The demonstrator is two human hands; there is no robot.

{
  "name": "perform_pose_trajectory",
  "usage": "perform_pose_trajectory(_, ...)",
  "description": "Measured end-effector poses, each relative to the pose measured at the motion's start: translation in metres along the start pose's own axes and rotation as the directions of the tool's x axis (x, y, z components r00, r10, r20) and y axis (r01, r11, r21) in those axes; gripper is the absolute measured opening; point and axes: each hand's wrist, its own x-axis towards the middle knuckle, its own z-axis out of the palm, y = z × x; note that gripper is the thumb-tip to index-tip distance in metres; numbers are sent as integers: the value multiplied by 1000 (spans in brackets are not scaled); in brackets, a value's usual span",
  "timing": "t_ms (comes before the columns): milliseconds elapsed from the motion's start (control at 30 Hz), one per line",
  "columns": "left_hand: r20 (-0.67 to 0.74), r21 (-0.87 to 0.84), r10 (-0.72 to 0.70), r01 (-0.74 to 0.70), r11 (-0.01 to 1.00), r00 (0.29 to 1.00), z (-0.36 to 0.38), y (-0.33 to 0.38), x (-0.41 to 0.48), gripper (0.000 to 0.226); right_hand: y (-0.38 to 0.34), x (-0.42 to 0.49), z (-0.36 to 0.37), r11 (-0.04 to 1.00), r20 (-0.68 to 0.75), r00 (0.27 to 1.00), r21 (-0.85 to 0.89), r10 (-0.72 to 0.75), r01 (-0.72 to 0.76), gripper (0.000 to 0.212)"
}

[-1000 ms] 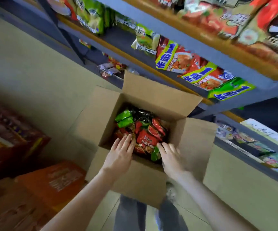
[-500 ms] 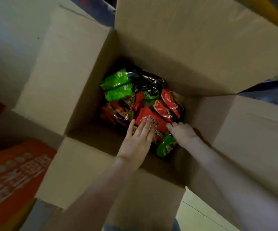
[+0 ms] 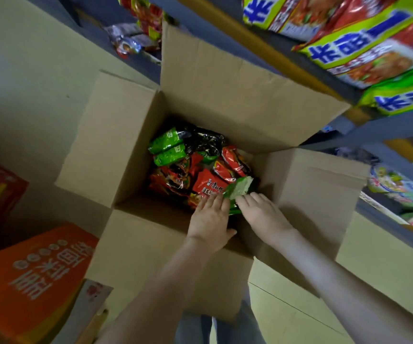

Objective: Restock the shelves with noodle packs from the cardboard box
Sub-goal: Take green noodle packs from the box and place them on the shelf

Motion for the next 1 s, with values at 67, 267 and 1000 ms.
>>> perform_pose_trajectory(67, -74, -18, -6, 4, 1000, 997, -16, 15, -13, 81, -13, -7, -32, 1000, -117, 993, 16, -25, 27, 39)
perform_pose_trajectory(267, -425, -138, -45, -15, 990, 904, -76, 32, -53, 41, -38, -26, -124, 986, -339, 939, 135, -50, 101, 14)
perform_pose_trajectory(1000, -646, 556, 654, -346, 756, 393, -278, 224, -282, 64, -54, -238, -401, 933, -580, 802, -190, 145, -306, 64)
